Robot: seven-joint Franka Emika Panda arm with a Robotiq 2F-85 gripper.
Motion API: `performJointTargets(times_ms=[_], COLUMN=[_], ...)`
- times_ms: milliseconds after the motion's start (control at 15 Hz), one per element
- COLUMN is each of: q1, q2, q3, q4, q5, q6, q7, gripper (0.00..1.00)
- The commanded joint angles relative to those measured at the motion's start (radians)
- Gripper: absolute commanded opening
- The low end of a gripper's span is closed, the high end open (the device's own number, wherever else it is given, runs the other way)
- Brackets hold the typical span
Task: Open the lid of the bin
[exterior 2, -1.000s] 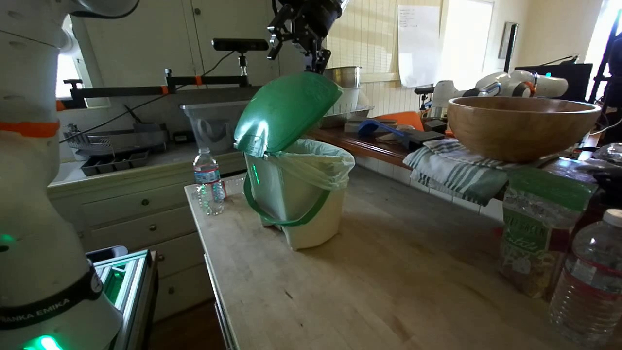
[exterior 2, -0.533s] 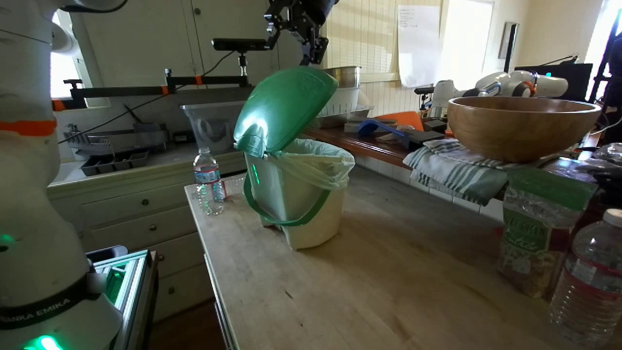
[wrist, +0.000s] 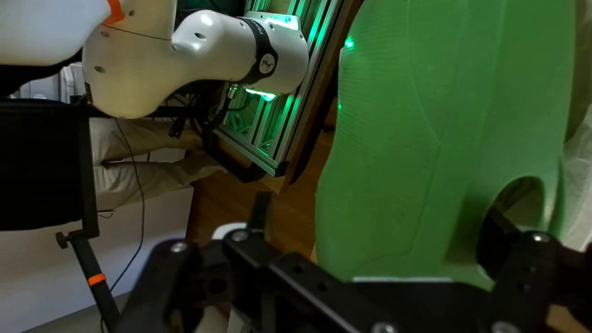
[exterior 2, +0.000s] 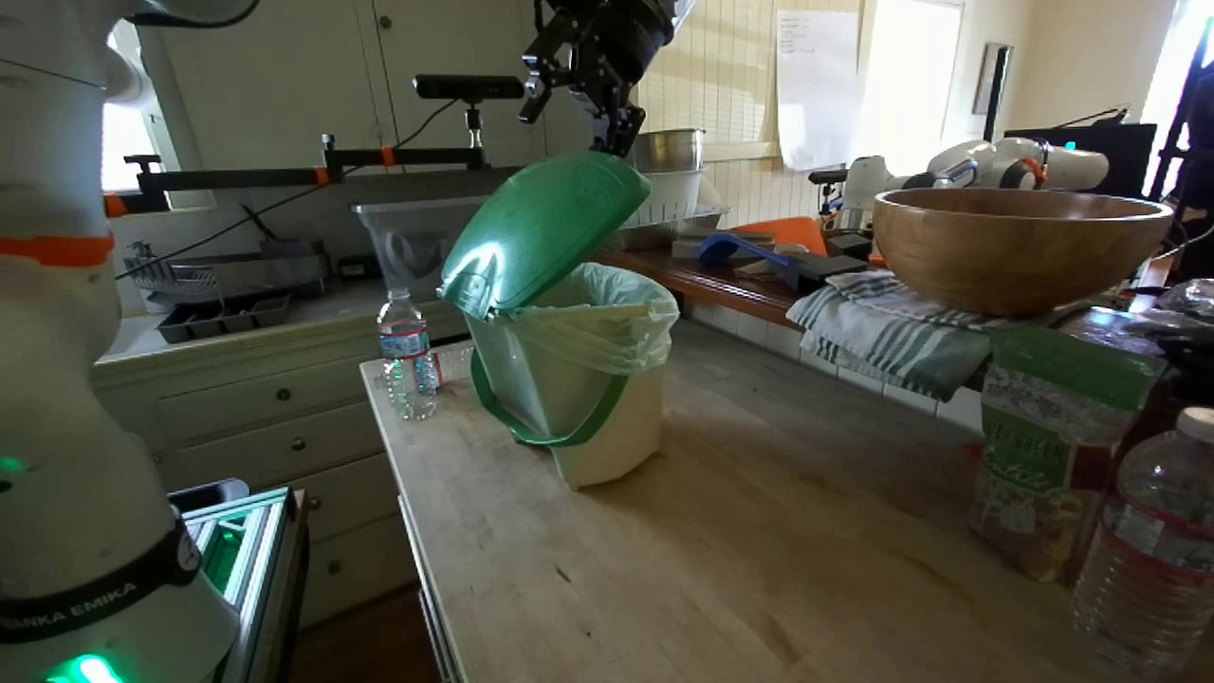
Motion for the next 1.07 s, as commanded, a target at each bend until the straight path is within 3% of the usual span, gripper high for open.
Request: performJointTargets(times_ms=[0, 1000], q1=[-0.004, -0.006], q2=[-0.016, -0.117], q3=[0.000, 0.015], q4=[-0.047, -0.096], q5=[-0.017, -0.011], q6=[0.009, 0.000], q7=[-0.030, -0.071], gripper=[1.00, 1.00])
